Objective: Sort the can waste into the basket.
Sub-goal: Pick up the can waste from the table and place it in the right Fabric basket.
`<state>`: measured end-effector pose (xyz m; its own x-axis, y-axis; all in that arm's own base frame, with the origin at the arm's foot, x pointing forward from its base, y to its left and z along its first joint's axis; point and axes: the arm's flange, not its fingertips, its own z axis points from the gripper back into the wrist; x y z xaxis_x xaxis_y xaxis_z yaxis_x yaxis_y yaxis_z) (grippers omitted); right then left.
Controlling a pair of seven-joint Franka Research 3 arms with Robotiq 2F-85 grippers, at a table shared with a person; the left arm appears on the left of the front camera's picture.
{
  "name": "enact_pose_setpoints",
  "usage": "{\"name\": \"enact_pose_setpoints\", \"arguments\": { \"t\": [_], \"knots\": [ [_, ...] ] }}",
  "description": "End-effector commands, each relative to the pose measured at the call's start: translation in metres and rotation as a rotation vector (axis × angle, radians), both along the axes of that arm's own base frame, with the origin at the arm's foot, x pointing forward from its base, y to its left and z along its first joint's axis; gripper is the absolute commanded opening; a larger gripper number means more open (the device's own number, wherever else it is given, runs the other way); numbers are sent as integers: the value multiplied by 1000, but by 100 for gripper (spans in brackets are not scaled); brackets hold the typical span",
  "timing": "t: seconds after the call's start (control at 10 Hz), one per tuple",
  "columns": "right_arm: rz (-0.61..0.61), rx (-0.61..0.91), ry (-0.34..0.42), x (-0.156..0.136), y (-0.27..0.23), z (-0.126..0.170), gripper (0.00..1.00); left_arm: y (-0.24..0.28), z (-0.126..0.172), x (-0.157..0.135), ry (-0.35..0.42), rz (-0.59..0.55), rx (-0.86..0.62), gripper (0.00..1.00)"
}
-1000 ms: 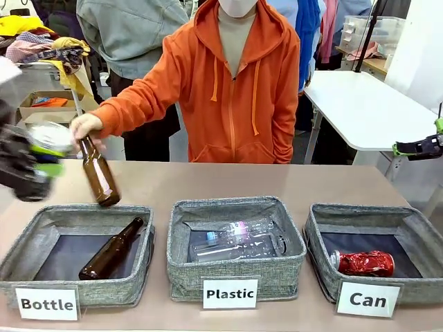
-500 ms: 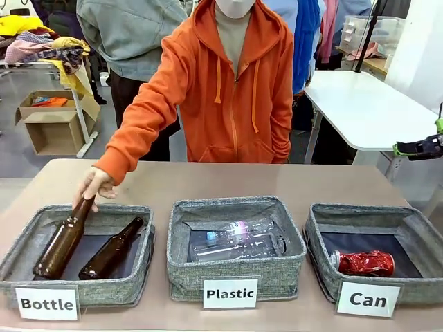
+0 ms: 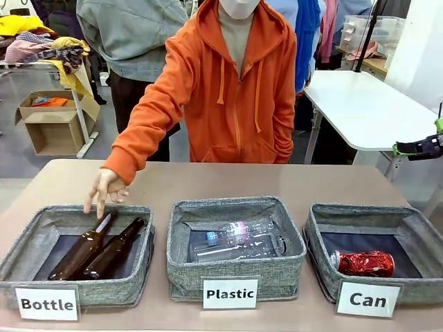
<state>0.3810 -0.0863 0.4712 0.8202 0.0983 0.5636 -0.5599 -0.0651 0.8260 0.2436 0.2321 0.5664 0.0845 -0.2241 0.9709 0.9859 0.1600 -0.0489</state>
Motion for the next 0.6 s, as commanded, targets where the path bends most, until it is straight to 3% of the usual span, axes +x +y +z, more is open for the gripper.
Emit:
{"name": "enact_pose_setpoints", "arguments": {
  "t": [0.0, 0.3, 0.5],
  "knots": [
    [12, -4, -22, -3, -1, 0, 100, -14, 7, -5, 6, 24, 10, 0],
    [12, -4, -22, -3, -1, 0, 100, -53, 10, 8, 51, 56, 32, 0],
    [12, -4, -22, -3, -1, 0, 100, -124, 7, 26, 101, 58, 80, 0]
  ]
}}
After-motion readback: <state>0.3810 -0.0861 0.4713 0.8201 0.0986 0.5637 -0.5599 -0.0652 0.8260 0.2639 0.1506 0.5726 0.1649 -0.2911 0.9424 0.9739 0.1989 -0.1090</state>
